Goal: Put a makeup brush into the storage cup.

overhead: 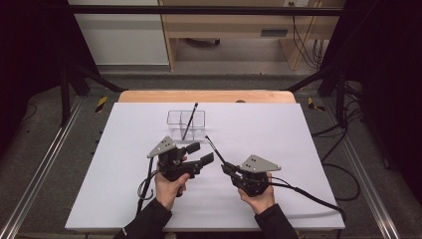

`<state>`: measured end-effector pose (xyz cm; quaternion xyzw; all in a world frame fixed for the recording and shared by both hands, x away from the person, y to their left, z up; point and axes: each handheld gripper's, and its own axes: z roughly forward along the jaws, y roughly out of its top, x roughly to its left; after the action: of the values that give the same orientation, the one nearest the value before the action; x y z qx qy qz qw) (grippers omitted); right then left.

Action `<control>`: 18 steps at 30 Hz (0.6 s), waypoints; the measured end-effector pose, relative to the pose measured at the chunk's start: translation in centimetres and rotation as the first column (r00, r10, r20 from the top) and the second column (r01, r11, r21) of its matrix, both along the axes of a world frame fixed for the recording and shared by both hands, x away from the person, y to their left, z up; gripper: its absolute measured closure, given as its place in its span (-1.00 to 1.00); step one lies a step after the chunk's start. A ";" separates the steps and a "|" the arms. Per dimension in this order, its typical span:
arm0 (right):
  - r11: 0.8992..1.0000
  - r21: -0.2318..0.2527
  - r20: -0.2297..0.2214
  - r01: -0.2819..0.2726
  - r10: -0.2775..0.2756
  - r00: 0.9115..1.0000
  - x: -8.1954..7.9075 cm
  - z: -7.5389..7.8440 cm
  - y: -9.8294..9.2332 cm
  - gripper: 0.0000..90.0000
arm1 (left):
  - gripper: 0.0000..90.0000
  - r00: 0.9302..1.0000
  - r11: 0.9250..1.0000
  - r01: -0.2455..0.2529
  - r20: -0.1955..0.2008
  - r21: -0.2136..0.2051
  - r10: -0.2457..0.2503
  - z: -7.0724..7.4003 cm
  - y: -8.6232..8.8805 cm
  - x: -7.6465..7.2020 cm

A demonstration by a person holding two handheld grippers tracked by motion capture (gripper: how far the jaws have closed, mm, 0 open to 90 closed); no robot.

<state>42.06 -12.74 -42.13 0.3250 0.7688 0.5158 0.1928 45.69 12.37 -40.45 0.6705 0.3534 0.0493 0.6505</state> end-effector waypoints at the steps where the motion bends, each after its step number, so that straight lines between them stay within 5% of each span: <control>1: 1.000 0.001 0.001 0.001 -0.001 1.000 0.0 0.0 0.0 0.87 | -0.50 1.000 1.000 0.003 -0.001 -0.007 -0.003 0.0 -0.1 0.0; 18: 1.000 0.011 0.002 0.001 -0.001 1.000 -0.1 -0.1 0.1 0.87 | -0.33 0.999 0.997 -0.001 -0.033 -0.078 -0.002 -0.8 -1.4 0.5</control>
<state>42.00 -12.62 -42.24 0.3260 0.7657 0.5202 0.1918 46.16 10.94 -41.22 0.6454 0.3655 0.0245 0.6702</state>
